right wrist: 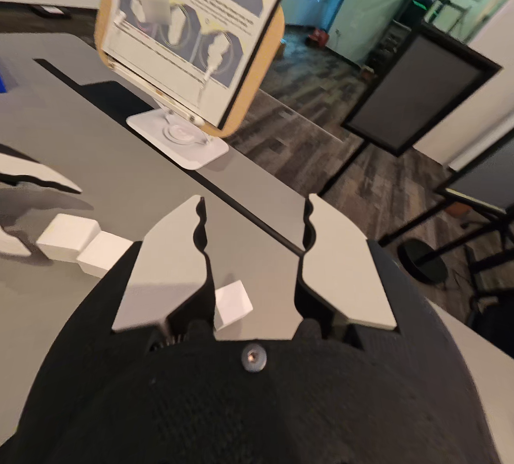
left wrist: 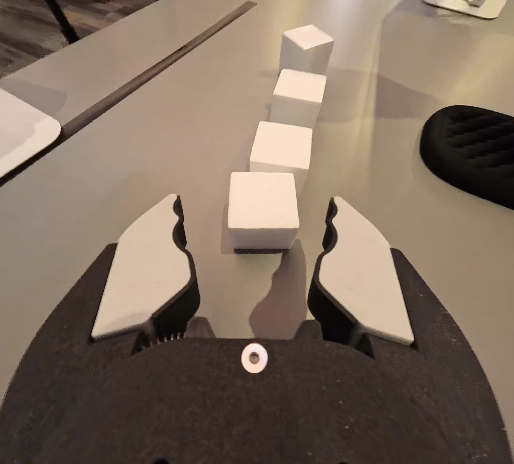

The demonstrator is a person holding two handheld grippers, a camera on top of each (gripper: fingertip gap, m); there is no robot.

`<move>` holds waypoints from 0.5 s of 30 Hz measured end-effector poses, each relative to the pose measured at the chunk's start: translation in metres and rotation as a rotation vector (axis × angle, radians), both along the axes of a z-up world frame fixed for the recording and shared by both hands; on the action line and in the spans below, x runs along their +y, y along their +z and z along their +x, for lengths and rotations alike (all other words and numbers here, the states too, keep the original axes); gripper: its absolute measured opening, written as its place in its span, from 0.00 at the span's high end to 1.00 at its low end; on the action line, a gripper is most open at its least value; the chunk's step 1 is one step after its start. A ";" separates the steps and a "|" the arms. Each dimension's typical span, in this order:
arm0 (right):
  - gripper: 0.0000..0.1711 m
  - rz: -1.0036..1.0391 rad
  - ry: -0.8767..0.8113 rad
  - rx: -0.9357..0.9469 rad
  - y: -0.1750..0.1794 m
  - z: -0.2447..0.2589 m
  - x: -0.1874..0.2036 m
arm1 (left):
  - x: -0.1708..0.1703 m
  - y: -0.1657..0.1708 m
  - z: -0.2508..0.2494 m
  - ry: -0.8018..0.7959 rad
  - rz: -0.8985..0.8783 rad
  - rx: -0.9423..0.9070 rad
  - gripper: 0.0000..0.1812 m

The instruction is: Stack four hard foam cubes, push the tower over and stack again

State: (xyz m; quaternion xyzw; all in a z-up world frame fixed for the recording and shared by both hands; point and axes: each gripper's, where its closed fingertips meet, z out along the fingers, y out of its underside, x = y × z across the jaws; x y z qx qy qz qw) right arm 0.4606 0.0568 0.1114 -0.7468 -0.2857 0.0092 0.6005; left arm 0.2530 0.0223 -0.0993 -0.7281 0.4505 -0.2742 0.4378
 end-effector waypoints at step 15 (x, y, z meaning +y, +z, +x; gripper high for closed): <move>0.58 -0.300 0.205 0.110 -0.203 0.042 0.003 | 0.002 -0.023 -0.002 -0.020 -0.024 0.074 0.69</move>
